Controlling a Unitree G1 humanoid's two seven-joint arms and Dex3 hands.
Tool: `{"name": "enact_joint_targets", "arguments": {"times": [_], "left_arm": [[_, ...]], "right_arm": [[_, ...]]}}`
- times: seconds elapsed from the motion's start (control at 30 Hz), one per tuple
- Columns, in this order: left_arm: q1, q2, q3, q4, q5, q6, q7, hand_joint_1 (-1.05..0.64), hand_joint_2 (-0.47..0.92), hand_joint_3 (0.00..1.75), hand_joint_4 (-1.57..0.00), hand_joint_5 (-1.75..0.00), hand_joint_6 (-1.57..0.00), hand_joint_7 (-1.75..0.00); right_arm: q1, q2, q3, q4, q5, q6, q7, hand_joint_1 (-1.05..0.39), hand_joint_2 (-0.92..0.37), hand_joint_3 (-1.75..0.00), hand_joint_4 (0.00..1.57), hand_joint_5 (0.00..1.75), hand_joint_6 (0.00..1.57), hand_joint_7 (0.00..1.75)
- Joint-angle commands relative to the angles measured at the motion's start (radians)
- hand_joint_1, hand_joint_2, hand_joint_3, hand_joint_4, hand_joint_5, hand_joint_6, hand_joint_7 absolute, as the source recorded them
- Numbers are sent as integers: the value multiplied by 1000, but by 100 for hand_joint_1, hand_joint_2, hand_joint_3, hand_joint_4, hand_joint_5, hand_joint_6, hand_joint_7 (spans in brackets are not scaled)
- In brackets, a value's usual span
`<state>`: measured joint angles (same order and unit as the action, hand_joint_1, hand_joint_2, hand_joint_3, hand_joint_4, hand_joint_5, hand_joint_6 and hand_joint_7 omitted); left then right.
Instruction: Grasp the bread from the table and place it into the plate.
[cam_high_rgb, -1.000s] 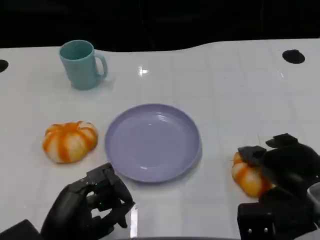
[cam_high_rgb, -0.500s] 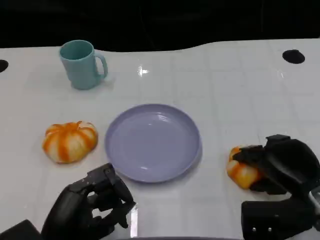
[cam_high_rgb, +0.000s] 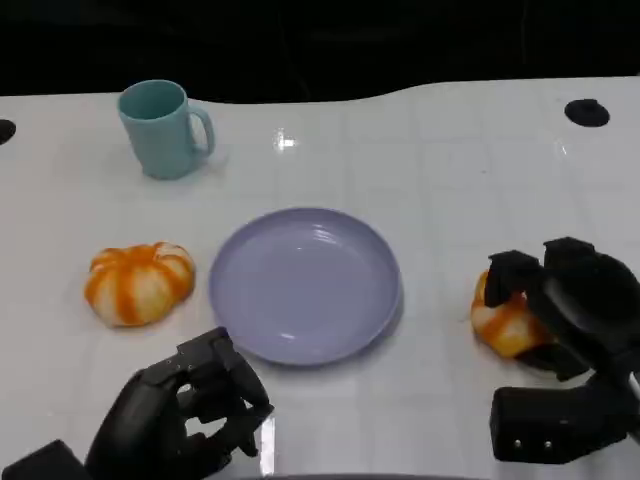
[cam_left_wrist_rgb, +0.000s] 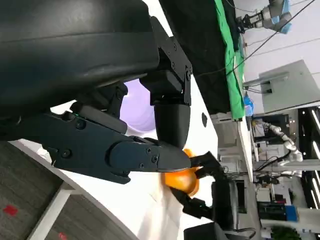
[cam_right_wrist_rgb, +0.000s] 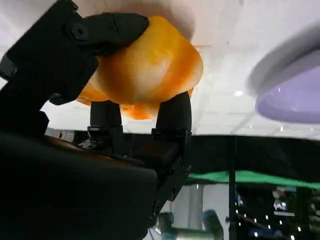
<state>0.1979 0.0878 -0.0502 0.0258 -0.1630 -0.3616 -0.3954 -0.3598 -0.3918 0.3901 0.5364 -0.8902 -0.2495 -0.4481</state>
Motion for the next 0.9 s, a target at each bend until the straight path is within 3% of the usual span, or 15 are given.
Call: {"name": "enact_joint_targets", "arguments": {"times": [0.03, 0.17, 0.33, 0.47, 0.77, 0.9], "left_arm": [[7, 6, 3, -4, 7, -13, 10, -55, 92, 32, -68, -175, -59, -157], [10, 6, 3, -11, -4, -11, 2, -54, 92, 33, -68, -175, -58, -157], [12, 8, 4, -13, 1, -6, 7, -53, 92, 32, -68, -175, -58, -157], [9, 9, 6, 1, 3, -18, 4, -53, 92, 32, -68, -175, -58, -156], [12, 8, -3, -2, 11, -20, 4, -54, 92, 32, -66, -175, -57, -156], [12, 6, -7, -1, 8, -30, -2, -54, 92, 33, -67, -175, -57, -157]], "right_arm": [[-23, -5, -20, 10, 42, -62, -82, -10, -33, -121, 94, 175, 83, 158], [-35, 2, -21, -16, 56, -81, -98, -11, -34, -125, 96, 175, 76, 172], [-57, 27, -18, -59, 74, -80, -78, -13, -31, -122, 96, 175, 72, 175], [-104, 57, -10, -41, 107, -147, -78, -15, -28, -125, 98, 175, 72, 175], [-229, 183, 5, 42, 198, -176, 57, -18, -23, -138, 98, 175, 74, 174], [-284, 237, 29, 102, 182, -167, 69, -19, -25, -134, 97, 175, 73, 175]]}}
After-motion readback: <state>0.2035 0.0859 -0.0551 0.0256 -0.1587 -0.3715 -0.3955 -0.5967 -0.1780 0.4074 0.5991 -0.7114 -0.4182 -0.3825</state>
